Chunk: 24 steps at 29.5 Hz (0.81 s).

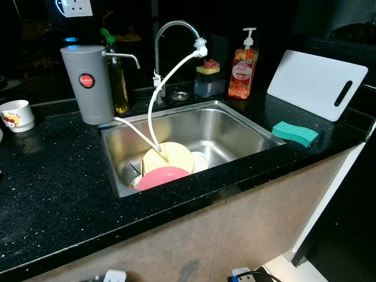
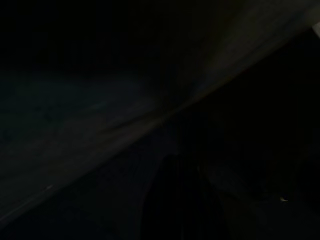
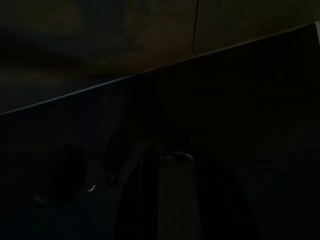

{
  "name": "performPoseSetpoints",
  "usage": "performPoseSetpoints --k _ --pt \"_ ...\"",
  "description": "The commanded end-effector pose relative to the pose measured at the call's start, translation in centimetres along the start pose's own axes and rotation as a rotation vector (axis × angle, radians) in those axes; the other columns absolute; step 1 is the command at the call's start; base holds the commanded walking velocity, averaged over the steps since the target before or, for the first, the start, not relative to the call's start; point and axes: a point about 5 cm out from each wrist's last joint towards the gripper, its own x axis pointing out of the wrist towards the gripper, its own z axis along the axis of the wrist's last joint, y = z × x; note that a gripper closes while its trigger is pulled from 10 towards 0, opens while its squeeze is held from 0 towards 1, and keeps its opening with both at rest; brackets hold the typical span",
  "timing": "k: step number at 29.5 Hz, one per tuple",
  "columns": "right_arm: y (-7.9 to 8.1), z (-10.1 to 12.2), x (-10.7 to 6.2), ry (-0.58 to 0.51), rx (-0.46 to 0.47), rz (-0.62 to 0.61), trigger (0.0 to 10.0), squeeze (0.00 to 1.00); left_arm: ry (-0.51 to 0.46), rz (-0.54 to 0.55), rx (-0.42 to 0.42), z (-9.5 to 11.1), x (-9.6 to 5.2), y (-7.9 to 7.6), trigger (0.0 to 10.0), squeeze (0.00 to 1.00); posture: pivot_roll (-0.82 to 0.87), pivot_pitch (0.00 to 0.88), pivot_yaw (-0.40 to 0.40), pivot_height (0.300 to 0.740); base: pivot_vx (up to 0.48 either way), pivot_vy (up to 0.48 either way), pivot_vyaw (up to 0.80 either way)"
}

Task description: Kitchen organization

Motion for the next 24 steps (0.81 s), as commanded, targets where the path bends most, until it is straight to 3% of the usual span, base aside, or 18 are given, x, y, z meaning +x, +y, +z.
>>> performPoseSetpoints --k 1,4,8,18,21,24 --pt "0.4 0.4 0.1 -0.012 -0.006 0.012 10.0 0.0 -0.042 -0.013 0.041 1.2 0.2 0.0 10.0 0.0 -0.01 0.015 -0.019 0.74 0.0 0.0 0.0" --pt "0.0 0.6 0.1 0.002 -0.032 0.019 10.0 0.0 -0.051 -0.027 0.043 1.8 0.5 -0.6 10.0 0.0 0.01 0.023 -0.023 0.74 0.0 0.0 0.0" --pt "-1.8 0.5 -0.3 0.022 -0.038 -0.029 10.0 0.0 -0.03 -0.066 0.04 1.8 0.8 -2.1 10.0 0.0 -0.01 0.012 0.001 0.74 0.0 0.0 0.0" --pt "-3.1 0.9 -0.6 0.012 -0.052 -0.059 10.0 0.0 -0.047 -0.098 0.106 1.6 0.8 -3.0 10.0 0.0 -0.06 0.07 0.015 0.74 0.0 0.0 0.0" --pt "-3.2 0.7 -0.7 0.005 -0.036 -0.065 10.0 0.0 -0.044 -0.062 0.094 1.1 0.6 -2.7 10.0 0.0 -0.06 0.074 0.017 0.74 0.0 0.0 0.0" --pt "-2.7 0.8 -0.5 0.004 -0.029 -0.052 10.0 0.0 -0.1 -0.002 0.063 1.3 0.3 -2.0 10.0 0.0 -0.04 0.068 -0.01 0.74 0.0 0.0 0.0"
